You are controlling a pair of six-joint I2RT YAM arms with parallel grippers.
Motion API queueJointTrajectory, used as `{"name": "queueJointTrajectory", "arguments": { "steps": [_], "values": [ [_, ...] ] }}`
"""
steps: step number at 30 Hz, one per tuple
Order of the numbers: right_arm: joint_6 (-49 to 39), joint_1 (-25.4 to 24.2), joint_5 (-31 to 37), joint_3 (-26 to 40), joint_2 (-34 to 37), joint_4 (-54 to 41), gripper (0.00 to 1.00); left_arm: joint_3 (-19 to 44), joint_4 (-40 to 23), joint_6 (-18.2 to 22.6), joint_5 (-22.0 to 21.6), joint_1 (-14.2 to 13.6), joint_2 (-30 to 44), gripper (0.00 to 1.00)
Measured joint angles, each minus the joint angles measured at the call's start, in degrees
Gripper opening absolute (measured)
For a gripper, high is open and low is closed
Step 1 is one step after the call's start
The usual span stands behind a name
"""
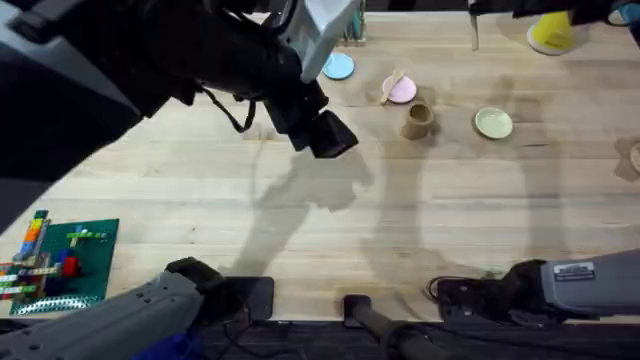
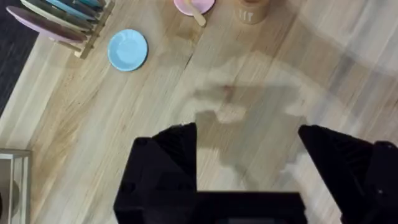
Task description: Pick up a utensil and set it on the pink plate, then put the other utensil in the container.
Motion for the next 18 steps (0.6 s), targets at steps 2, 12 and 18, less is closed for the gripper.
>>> {"name": "queueJointTrajectory", "arguments": {
  "steps": [2,12,18],
  "values": [
    [-4.44,0.02,-0.55,0.00,0.00,-0.88,0.032,0.00,0.00,0.00,0.00,0.00,0.00,0.995],
    [-21.74,-0.07,-5.37,0.00,0.00,-1.68,0.032,0.00,0.00,0.00,0.02,0.00,-0.02,0.995],
    [-34.93,-0.37,-6.29,0.04,0.69,-1.80,0.032,0.00,0.00,0.00,0.00,0.00,0.00,0.996]
  ]
}}
